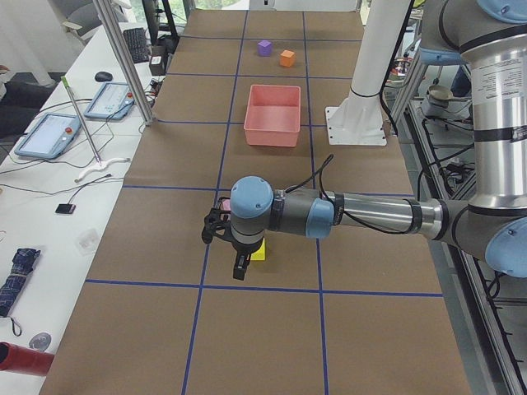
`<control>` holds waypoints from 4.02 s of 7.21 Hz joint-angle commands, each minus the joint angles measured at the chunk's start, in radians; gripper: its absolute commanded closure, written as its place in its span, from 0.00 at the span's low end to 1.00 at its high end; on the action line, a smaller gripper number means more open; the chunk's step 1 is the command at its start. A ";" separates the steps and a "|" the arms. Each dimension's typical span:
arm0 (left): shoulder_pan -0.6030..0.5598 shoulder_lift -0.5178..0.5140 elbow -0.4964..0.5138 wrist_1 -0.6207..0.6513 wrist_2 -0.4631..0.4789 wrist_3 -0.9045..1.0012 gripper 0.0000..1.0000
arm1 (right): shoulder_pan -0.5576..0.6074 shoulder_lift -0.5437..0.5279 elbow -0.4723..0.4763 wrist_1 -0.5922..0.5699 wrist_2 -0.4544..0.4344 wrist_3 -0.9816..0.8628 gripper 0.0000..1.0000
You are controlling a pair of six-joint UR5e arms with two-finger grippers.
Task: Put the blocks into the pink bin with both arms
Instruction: 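Move the left gripper down toward the yellow cube, then close the left gripper on the yellow cube and lift it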
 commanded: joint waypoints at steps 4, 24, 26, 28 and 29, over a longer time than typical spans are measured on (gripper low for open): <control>0.038 -0.061 0.014 -0.268 -0.002 -0.006 0.00 | 0.001 0.004 0.027 0.150 0.022 0.010 0.00; 0.655 0.011 0.204 -0.623 0.351 -0.755 0.44 | 0.001 -0.022 -0.013 0.255 0.031 0.020 0.00; 0.652 0.011 0.164 -0.623 0.345 -0.731 0.68 | 0.000 -0.020 -0.013 0.255 0.031 0.020 0.00; 0.630 0.011 0.048 -0.612 0.272 -0.731 0.80 | 0.000 -0.020 -0.011 0.255 0.031 0.020 0.00; 0.618 -0.003 -0.018 -0.600 0.270 -0.735 0.80 | 0.000 -0.019 -0.011 0.255 0.033 0.025 0.00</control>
